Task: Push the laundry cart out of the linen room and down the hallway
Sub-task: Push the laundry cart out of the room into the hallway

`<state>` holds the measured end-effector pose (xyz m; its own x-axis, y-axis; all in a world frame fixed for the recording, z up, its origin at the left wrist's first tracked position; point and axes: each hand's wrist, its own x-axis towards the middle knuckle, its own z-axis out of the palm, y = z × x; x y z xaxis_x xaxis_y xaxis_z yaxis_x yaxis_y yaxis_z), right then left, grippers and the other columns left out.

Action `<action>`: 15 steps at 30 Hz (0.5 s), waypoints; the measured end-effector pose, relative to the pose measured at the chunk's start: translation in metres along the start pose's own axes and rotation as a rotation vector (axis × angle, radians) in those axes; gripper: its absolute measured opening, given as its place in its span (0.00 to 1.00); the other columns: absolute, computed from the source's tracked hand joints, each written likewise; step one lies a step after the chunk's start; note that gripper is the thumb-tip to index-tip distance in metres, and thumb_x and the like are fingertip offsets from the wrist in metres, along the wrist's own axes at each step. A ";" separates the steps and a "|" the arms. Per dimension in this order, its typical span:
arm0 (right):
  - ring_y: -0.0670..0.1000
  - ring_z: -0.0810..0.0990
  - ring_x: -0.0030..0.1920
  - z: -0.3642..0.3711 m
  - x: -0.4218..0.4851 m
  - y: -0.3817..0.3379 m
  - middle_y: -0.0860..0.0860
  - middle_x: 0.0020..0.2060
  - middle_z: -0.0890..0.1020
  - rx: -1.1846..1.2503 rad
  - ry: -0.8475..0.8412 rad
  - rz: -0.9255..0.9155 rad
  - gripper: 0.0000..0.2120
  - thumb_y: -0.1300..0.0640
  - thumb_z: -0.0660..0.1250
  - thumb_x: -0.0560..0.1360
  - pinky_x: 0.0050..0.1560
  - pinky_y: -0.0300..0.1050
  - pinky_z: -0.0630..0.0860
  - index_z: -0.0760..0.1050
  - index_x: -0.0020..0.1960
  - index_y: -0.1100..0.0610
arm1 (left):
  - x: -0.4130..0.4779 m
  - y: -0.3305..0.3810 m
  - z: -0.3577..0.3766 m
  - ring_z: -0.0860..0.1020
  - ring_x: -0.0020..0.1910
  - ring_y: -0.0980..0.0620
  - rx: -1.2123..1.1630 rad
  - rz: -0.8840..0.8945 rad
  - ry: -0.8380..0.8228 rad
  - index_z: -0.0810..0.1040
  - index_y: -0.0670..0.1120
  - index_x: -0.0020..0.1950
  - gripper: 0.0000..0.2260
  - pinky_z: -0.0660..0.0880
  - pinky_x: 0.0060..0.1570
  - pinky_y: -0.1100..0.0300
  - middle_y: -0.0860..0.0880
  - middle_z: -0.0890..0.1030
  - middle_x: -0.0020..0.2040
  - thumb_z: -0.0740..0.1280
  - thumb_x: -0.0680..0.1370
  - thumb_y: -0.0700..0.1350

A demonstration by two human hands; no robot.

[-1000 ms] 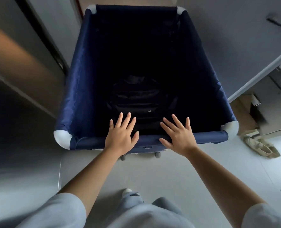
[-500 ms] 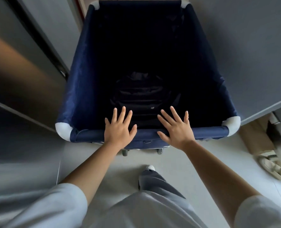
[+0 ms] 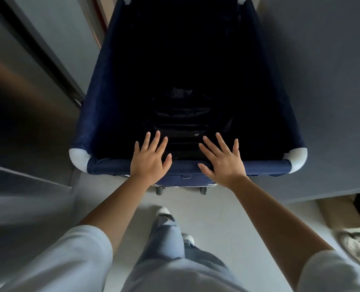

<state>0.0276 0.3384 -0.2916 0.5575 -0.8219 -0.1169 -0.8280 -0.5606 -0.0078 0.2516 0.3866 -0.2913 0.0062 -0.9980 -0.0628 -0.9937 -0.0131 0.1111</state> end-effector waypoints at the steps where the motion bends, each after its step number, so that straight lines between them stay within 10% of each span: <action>1: 0.56 0.44 0.76 -0.001 0.011 0.005 0.48 0.76 0.55 -0.010 -0.004 -0.001 0.34 0.35 0.41 0.74 0.69 0.69 0.42 0.54 0.75 0.49 | 0.011 -0.002 -0.001 0.57 0.73 0.39 0.000 -0.003 0.004 0.63 0.45 0.72 0.26 0.58 0.66 0.37 0.42 0.61 0.74 0.48 0.77 0.55; 15: 0.55 0.41 0.75 -0.019 0.189 0.061 0.47 0.76 0.51 -0.058 -0.036 0.027 0.35 0.34 0.35 0.72 0.70 0.67 0.39 0.49 0.75 0.48 | 0.197 -0.057 -0.011 0.53 0.74 0.40 0.023 -0.005 -0.016 0.58 0.47 0.74 0.25 0.55 0.68 0.40 0.42 0.58 0.75 0.50 0.78 0.55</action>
<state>0.0832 0.1467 -0.2954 0.5314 -0.8334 -0.1520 -0.8376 -0.5437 0.0534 0.3102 0.1905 -0.2992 0.0097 -0.9968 -0.0796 -0.9960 -0.0167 0.0881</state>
